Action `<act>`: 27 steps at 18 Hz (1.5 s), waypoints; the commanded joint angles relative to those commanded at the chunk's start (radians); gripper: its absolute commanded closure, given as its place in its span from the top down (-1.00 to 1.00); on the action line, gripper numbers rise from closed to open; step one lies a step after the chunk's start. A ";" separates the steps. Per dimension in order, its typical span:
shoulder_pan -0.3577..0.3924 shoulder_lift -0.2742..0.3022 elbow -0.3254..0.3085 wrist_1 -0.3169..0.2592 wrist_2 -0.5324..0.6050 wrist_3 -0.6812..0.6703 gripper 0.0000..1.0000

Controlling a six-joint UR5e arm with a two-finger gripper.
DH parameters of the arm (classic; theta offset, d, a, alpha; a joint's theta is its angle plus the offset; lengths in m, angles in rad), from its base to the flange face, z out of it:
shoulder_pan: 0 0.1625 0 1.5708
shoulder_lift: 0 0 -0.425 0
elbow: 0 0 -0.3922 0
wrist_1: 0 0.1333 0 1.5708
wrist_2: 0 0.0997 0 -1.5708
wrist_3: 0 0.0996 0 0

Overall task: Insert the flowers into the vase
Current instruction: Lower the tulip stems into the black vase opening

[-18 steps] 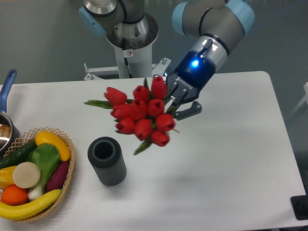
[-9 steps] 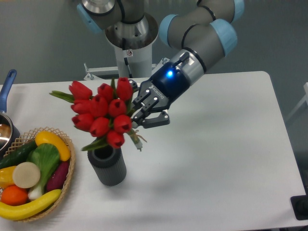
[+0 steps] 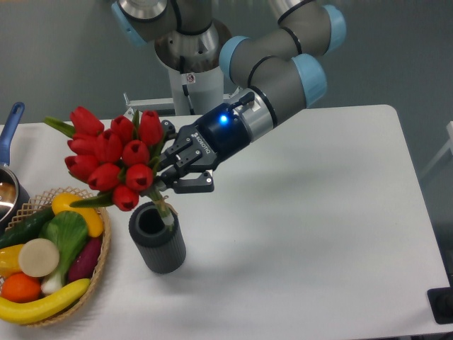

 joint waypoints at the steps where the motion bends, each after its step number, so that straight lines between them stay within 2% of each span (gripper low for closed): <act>1: -0.002 0.005 -0.012 0.000 0.000 -0.002 -0.53; 3: -0.002 0.011 -0.043 0.000 -0.005 -0.002 -0.53; 13: -0.012 -0.006 -0.075 0.000 -0.003 0.002 -0.52; 20: -0.012 -0.078 -0.091 0.000 -0.002 0.044 -0.52; 27: -0.014 -0.101 -0.113 0.000 0.005 0.054 -0.51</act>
